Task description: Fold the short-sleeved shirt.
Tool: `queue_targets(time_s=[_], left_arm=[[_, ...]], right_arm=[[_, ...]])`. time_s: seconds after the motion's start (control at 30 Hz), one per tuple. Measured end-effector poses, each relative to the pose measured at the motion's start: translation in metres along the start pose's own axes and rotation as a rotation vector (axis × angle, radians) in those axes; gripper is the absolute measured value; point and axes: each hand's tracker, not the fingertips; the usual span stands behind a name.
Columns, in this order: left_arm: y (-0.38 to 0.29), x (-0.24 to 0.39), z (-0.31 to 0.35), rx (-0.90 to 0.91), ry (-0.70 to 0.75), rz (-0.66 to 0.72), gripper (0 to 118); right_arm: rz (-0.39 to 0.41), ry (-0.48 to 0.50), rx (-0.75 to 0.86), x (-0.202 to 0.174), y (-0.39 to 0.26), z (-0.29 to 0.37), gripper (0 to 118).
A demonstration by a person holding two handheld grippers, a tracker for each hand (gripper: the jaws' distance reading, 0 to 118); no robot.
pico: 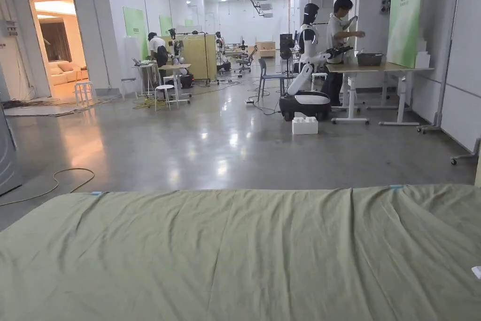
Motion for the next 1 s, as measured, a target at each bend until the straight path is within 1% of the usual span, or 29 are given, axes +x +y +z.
queue_targets(time_s=[0.17, 0.33, 0.53, 0.73, 0.9, 0.97, 1.0], left_arm=[[0.002, 0.003, 0.002, 0.012, -0.002, -0.012, 0], [0.001, 0.001, 0.003, 0.003, 0.001, 0.000, 0], [0.001, -0.001, 0.005, 0.006, 0.000, 0.014, 0], [0.001, -0.001, 0.005, 0.014, -0.016, 0.003, 0], [0.001, 0.001, 0.006, 0.013, -0.010, 0.021, 0], [0.000, 0.001, 0.007, 0.014, -0.018, 0.033, 0], [0.000, 0.000, 0.007, 0.013, -0.020, 0.034, 0]], right_arm=[[0.064, -0.001, 0.035, -0.003, 0.005, 0.004, 1], [0.053, -0.008, 0.025, -0.003, 0.006, 0.002, 0], [0.088, 0.001, 0.026, -0.009, 0.008, 0.001, 0], [0.103, 0.019, 0.024, -0.012, 0.008, 0.001, 0], [0.057, 0.050, 0.017, -0.013, 0.011, 0.004, 0], [0.056, 0.059, 0.022, -0.013, 0.011, 0.006, 0], [0.068, 0.056, 0.023, -0.014, 0.012, 0.006, 0]])
